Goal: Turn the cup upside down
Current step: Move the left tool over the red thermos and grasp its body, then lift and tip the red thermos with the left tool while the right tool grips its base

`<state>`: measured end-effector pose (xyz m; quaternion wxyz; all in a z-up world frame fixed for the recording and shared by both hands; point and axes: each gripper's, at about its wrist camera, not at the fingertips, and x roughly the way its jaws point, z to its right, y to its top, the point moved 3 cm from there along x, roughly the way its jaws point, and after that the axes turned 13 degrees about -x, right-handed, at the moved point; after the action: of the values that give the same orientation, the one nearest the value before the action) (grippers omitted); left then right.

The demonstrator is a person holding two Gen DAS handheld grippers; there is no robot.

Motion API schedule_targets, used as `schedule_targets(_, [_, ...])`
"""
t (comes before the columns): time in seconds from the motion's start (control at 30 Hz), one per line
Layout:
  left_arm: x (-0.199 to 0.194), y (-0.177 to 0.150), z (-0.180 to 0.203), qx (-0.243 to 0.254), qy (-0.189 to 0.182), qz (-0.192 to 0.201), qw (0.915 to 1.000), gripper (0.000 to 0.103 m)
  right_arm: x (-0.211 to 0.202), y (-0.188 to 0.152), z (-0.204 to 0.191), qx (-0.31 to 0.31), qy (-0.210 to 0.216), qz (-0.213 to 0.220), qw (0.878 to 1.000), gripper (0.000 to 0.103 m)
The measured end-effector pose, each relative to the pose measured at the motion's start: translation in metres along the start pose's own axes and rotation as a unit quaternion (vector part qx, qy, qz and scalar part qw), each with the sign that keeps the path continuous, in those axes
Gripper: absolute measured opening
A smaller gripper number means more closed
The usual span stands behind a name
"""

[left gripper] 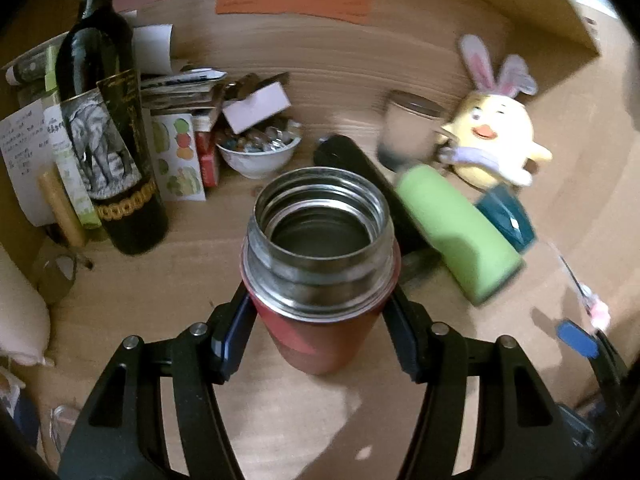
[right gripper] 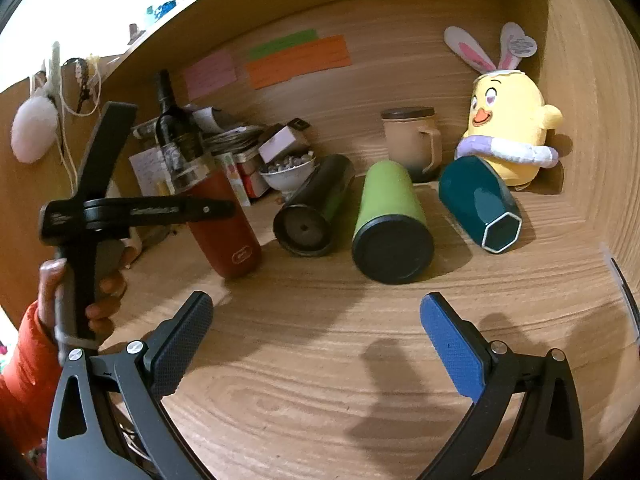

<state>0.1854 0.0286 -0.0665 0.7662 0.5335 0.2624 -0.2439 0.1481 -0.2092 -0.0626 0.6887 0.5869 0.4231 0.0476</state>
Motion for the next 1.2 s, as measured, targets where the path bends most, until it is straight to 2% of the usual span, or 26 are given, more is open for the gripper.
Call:
schedule_targets(0.2, [-0.035, -0.035, 0.026, 0.028, -0.062, -0.017, 0.9976, 0.061, 0.000, -0.011, -0.016, -0.014, 0.011, -0.014, 1.000, 0.103])
schedule_targets(0.37, [-0.057, -0.060, 0.042, 0.041, -0.115, -0.042, 0.9916, 0.061, -0.004, -0.020, -0.034, -0.032, 0.028, -0.013, 0.999, 0.103])
schedule_targets(0.57, [-0.069, -0.078, 0.054, 0.049, -0.159, -0.065, 0.9839, 0.061, -0.001, -0.028, -0.048, -0.046, 0.050, -0.017, 0.998, 0.103])
schedule_targets(0.73, [-0.063, -0.081, 0.054, 0.035, -0.188, -0.093, 0.9770, 0.061, 0.003, -0.027, -0.057, -0.061, 0.070, -0.016, 0.996, 0.101])
schedule_targets(0.83, [-0.060, -0.080, 0.051, 0.026, -0.200, -0.099, 0.9744, 0.061, 0.008, -0.026, -0.062, -0.069, 0.086, -0.018, 0.994, 0.087])
schedule_targets(0.9, [-0.059, -0.080, 0.048, 0.021, -0.206, -0.100, 0.9733, 0.061, 0.011, -0.026, -0.065, -0.074, 0.099, -0.020, 0.992, 0.069])
schedule_targets(1.2, [-0.057, -0.078, 0.040, 0.019, -0.210, -0.084, 0.9739, 0.061, 0.014, -0.032, -0.072, -0.082, 0.102, -0.015, 0.991, 0.063])
